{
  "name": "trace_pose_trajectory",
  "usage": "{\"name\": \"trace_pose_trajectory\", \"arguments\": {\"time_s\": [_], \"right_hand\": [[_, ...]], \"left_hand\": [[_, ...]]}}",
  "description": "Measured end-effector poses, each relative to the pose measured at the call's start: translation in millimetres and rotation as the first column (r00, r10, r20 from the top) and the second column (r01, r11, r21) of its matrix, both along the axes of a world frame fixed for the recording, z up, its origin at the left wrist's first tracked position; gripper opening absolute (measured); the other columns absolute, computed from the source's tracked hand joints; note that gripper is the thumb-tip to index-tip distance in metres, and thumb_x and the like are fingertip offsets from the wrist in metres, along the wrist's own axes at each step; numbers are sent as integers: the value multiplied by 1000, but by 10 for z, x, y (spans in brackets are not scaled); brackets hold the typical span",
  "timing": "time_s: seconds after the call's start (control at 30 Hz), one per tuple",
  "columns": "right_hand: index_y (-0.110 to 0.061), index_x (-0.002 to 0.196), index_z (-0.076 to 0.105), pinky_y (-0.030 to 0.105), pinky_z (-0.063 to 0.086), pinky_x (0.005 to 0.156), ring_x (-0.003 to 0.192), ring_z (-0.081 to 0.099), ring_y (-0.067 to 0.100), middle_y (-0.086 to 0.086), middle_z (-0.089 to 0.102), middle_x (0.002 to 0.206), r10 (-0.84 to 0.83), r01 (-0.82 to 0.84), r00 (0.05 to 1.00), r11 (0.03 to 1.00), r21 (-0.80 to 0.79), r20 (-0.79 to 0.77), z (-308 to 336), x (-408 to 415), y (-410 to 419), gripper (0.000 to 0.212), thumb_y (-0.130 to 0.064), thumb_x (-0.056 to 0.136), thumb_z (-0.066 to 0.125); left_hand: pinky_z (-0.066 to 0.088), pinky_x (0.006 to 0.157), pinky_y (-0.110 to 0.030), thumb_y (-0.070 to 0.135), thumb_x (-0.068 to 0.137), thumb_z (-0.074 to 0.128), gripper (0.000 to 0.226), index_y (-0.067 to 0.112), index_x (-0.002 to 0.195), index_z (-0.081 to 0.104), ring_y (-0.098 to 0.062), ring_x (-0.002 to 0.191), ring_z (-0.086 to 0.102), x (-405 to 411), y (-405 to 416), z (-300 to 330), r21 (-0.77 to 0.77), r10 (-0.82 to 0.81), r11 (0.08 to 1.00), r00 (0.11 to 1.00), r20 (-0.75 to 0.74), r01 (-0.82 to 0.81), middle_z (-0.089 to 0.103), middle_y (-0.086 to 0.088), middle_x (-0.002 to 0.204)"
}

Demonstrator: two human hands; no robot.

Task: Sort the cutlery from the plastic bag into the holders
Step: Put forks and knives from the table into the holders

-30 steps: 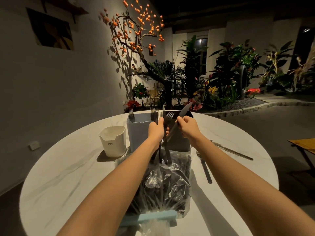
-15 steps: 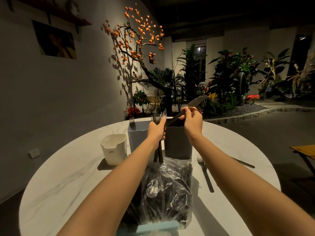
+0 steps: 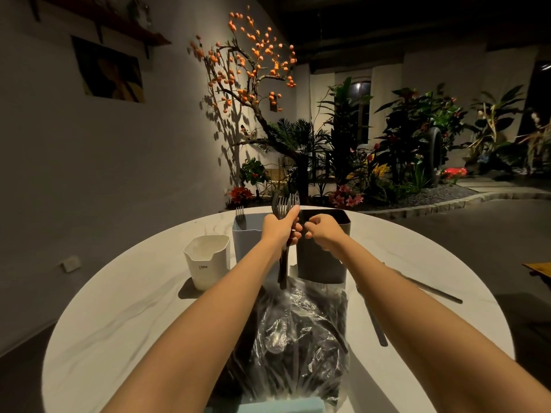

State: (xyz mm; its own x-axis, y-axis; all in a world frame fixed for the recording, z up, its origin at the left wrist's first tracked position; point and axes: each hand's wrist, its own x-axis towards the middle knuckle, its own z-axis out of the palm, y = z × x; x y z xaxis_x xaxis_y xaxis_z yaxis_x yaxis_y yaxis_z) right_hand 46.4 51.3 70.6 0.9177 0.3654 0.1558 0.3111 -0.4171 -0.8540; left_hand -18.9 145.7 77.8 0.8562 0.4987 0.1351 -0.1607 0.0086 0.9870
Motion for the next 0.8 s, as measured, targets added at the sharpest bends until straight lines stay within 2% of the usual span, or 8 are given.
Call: {"name": "trace_pose_trajectory", "arguments": {"time_s": [0.1,0.2,0.27,0.33,0.4,0.5,0.63,0.8], "right_hand": [[-4,136,41,20,34,51,68,47,13,16,58,111,25,-24,1000,993,-112,1,-77,10,27,43,-10,95,52],[-9,131,44,30,48,69,98,58,26,17,58,121,-40,48,998,988,-149,52,-126,30,62,40,-8,93,52],[-11,132,47,35,49,82,107,58,28,14,59,123,-129,133,990,989,-64,56,-90,-14,108,38,-11,94,50],[-13,130,54,36,50,88,107,59,24,10,61,122,-165,152,984,974,166,67,3,-102,190,34,-19,97,49],[-8,115,65,29,49,82,93,60,16,9,67,107,-57,29,996,928,372,63,127,-227,271,28,-25,99,48],[-1,95,70,16,42,59,69,55,8,4,65,77,84,-105,994,897,429,67,231,-351,303,30,-26,98,53],[0,99,71,10,43,53,67,55,5,9,67,85,138,-154,988,905,398,67,219,-335,338,26,-22,95,59],[3,106,64,5,39,46,67,54,7,2,59,76,273,-275,960,878,392,62,200,-390,419,24,-18,96,57]], "left_hand": [[31,41,-18,34,89,68,32,7,81,53,-10,45,37,4,84,-15,58,31,998,998,-54,-28,49,-3,60],[30,42,-19,35,87,71,34,10,74,50,-11,46,36,-13,151,-18,83,28,996,997,-72,-22,45,-1,56],[32,43,-17,36,87,70,33,9,76,53,-10,45,38,-45,170,-8,69,14,998,998,-57,-10,47,-1,56],[35,43,-16,37,89,67,33,8,78,56,-9,45,39,-71,194,-1,98,33,995,997,-67,-26,50,-1,56],[35,45,-18,35,91,65,33,6,78,58,-10,45,40,-81,228,1,108,31,994,996,-88,-21,50,-2,56],[33,44,-20,24,96,59,29,7,73,55,-11,44,38,-128,289,21,90,-29,995,995,-99,38,46,-4,56],[33,44,-19,8,96,54,27,9,69,56,-10,45,38,-253,375,34,157,-95,981,985,-144,117,45,-2,53],[43,46,-20,10,99,49,19,7,83,59,-8,42,46,-300,523,11,134,-124,980,975,-187,150,50,0,50]]}}
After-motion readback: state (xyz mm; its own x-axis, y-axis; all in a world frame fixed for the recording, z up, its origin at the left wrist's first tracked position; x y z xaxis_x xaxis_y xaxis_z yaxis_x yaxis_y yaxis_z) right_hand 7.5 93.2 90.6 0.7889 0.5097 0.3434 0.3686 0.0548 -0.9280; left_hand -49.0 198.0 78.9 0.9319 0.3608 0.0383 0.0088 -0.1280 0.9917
